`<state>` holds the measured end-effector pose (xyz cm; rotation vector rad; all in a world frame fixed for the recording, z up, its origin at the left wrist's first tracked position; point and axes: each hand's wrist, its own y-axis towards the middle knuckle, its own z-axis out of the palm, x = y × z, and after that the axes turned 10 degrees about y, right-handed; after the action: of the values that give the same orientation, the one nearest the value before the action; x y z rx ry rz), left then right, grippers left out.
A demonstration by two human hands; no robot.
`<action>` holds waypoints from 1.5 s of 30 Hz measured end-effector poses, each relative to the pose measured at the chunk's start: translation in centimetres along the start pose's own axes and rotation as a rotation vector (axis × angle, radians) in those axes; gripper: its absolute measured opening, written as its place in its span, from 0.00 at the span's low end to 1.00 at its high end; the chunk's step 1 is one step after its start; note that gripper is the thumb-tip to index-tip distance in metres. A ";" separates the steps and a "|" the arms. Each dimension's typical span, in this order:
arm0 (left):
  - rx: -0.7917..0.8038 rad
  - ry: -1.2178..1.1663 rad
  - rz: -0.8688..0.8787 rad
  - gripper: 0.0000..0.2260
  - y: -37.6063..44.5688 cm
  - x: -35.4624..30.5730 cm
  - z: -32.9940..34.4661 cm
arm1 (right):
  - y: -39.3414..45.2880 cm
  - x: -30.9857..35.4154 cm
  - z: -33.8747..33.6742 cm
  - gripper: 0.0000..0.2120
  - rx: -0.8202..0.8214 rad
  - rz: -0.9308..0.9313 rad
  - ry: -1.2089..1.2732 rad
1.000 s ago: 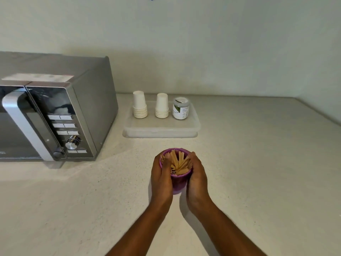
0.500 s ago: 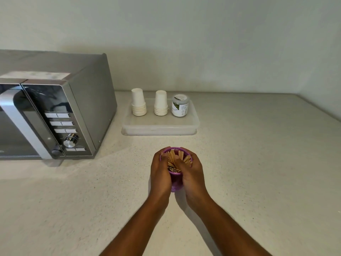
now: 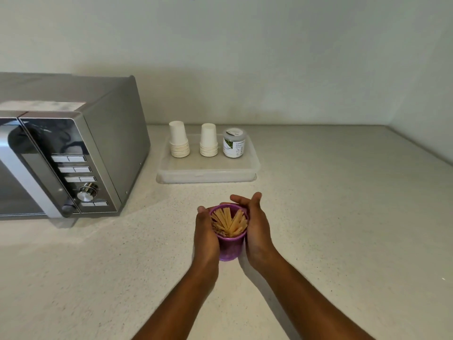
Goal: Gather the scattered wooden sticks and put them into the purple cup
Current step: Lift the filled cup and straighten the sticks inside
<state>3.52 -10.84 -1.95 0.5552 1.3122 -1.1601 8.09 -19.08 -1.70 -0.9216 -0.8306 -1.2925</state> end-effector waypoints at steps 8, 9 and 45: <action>-0.188 0.210 0.128 0.20 -0.9 1.1 0.1 | 1.7 2.5 -1.3 0.33 -0.251 -0.054 -0.001; -0.223 0.209 0.156 0.16 -0.4 0.8 -0.3 | 0.9 1.8 -1.8 0.33 -0.237 -0.055 0.013; -0.116 0.145 0.274 0.25 -1.4 1.3 1.7 | 2.0 1.8 -0.6 0.33 -0.018 0.022 0.171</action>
<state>2.84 -13.24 -2.38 0.7202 1.3684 -0.8260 10.28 -20.29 -0.49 -0.8193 -0.6750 -1.3411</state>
